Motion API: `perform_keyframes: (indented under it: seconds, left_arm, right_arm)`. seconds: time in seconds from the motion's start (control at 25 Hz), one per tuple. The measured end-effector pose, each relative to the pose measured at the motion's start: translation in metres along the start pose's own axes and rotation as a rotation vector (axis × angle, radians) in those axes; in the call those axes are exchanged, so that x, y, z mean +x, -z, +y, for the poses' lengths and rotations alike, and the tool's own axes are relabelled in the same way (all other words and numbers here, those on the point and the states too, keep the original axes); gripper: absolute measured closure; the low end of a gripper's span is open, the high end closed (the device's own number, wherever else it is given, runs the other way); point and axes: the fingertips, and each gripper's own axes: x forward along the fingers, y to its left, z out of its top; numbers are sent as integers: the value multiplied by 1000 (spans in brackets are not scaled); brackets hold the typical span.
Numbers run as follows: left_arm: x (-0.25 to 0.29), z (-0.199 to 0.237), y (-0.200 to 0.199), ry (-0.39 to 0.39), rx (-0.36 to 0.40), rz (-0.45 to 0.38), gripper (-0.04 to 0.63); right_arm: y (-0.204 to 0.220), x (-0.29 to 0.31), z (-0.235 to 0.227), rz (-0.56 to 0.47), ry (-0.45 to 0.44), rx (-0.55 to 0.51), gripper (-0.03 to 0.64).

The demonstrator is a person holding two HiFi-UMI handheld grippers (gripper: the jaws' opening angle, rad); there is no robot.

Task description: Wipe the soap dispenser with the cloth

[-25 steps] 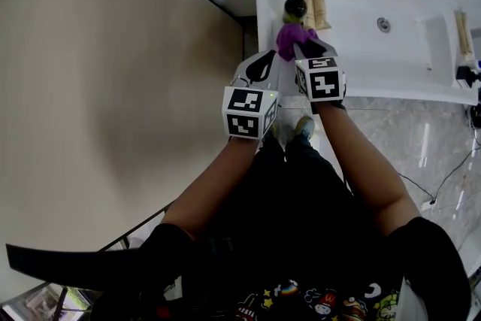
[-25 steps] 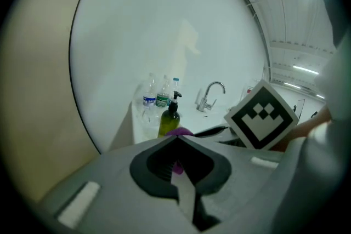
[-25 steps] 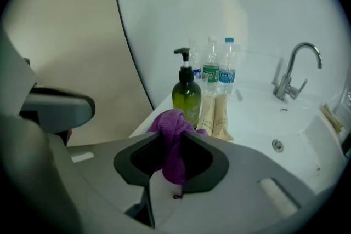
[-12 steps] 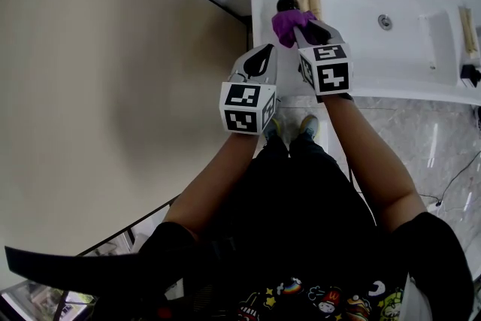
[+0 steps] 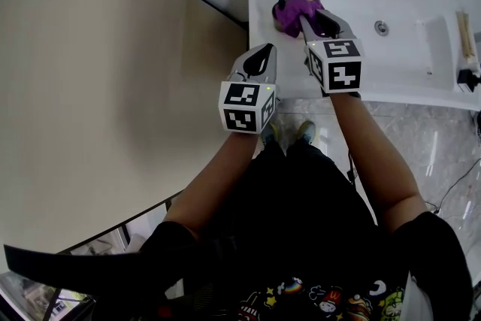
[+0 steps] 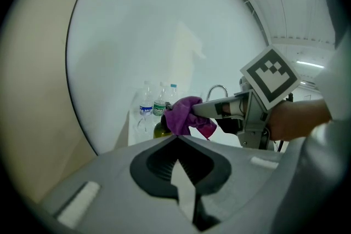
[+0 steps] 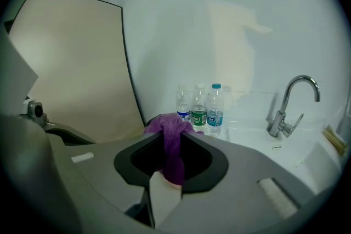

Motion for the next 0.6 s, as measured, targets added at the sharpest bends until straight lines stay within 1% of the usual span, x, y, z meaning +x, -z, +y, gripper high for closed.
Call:
perform_keyframes:
  seconds: [0.16, 0.32, 0.48, 0.6]
  left_arm:
    - [-1, -2, -2, -13, -2, -6, 595]
    - [-2, -4, -5, -26, -1, -10, 595]
    - [-3, -6, -9, -32, 1, -23, 595]
    - [-4, -5, -13, -37, 3, -32, 595]
  right_arm:
    - [-3, -4, -20, -9, 28, 14, 505]
    - [-21, -10, -34, -48, 40, 10, 505]
    - [-40, -12, -22, -88, 2, -22, 505]
    - [-41, -7, -6, -85, -34, -45, 505]
